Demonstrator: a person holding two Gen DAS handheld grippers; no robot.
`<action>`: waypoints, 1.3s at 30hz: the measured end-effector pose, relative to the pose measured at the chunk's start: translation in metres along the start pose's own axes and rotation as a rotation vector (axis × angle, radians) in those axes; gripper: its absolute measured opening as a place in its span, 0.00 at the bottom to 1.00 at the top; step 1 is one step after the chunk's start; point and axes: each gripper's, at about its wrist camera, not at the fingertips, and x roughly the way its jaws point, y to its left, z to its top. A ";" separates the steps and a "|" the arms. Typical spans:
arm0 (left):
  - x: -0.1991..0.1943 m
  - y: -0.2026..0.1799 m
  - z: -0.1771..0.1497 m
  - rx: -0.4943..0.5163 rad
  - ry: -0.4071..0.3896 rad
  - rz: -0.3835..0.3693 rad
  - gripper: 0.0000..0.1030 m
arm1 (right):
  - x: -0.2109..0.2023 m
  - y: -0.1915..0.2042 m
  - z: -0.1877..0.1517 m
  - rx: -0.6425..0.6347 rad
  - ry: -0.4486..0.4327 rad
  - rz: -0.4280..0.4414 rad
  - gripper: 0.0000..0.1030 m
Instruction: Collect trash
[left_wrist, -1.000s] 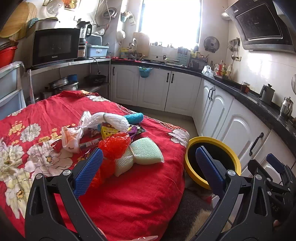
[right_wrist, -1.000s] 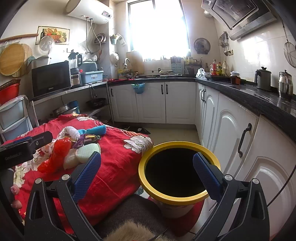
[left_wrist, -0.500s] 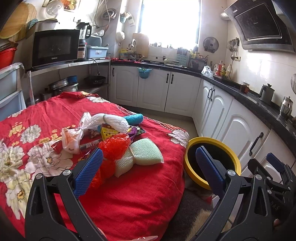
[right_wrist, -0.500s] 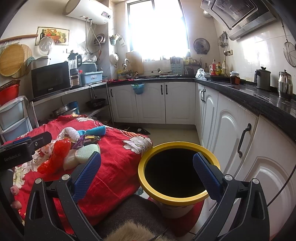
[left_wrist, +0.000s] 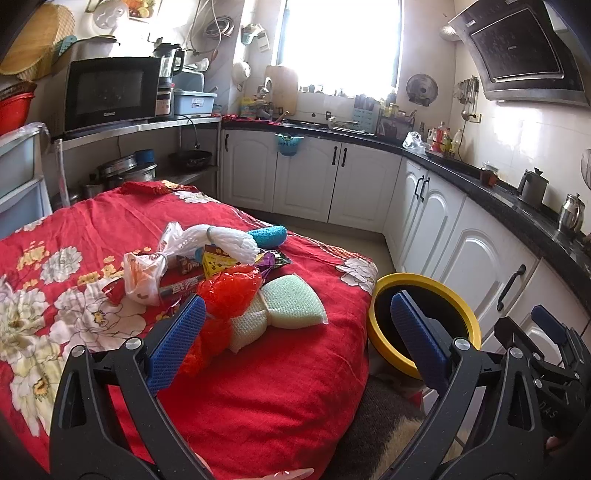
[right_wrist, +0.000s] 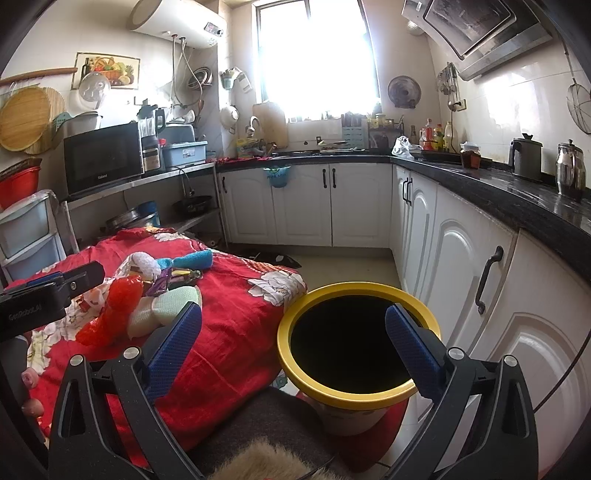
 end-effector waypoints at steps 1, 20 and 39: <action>0.000 0.000 0.001 0.000 0.000 -0.001 0.90 | 0.000 0.000 -0.001 0.001 0.000 0.001 0.94; 0.006 0.049 0.004 -0.087 -0.010 0.047 0.90 | 0.030 0.027 0.015 -0.061 0.024 0.107 0.94; 0.032 0.105 0.011 -0.108 0.053 0.045 0.90 | 0.120 0.081 0.049 -0.106 0.170 0.305 0.94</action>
